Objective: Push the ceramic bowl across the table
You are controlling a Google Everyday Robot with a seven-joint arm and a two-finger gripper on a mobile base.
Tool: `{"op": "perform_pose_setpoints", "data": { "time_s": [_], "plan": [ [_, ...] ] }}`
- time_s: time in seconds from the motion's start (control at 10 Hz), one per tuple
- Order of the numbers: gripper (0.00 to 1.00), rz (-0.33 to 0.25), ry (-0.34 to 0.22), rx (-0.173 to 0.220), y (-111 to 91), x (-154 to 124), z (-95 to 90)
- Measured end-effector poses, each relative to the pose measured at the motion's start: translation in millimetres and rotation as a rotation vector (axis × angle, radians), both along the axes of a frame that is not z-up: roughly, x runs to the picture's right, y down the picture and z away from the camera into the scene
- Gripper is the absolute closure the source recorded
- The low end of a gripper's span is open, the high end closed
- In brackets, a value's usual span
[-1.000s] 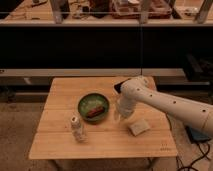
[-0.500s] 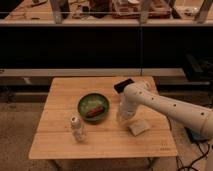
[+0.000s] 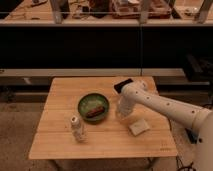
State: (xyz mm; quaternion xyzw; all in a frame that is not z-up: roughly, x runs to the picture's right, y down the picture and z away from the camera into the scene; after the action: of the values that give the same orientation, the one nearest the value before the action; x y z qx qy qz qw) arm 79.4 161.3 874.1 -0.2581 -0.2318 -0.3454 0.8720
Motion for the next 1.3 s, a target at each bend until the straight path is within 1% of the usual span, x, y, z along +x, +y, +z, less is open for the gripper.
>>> {"op": "perform_pose_setpoints", "data": {
  "time_s": [0.1,0.2,0.5,0.6,0.7,0.8,1.0,1.1,1.3],
  "plan": [
    [1.00,-0.019,-0.009,0.009,-1.7,-5.0,7.1],
    [1.00,-0.048,-0.016,0.024,-5.6,-13.7,18.5],
    [1.00,-0.088,-0.017,0.064,-22.9,-28.6,39.2],
    [1.00,-0.108,-0.030,0.087,-33.3,-43.0,47.4],
    [1.00,-0.116,-0.039,0.094,-37.3,-51.2,50.2],
    [1.00,-0.122,-0.059,0.098,-41.1,-66.4,52.0],
    [1.00,-0.130,-0.112,0.100,-47.0,-103.3,52.5],
    [1.00,-0.133,-0.129,0.100,-49.1,-114.8,52.3],
    [1.00,-0.131,-0.182,0.095,-52.4,-148.3,50.6]
  ]
}}
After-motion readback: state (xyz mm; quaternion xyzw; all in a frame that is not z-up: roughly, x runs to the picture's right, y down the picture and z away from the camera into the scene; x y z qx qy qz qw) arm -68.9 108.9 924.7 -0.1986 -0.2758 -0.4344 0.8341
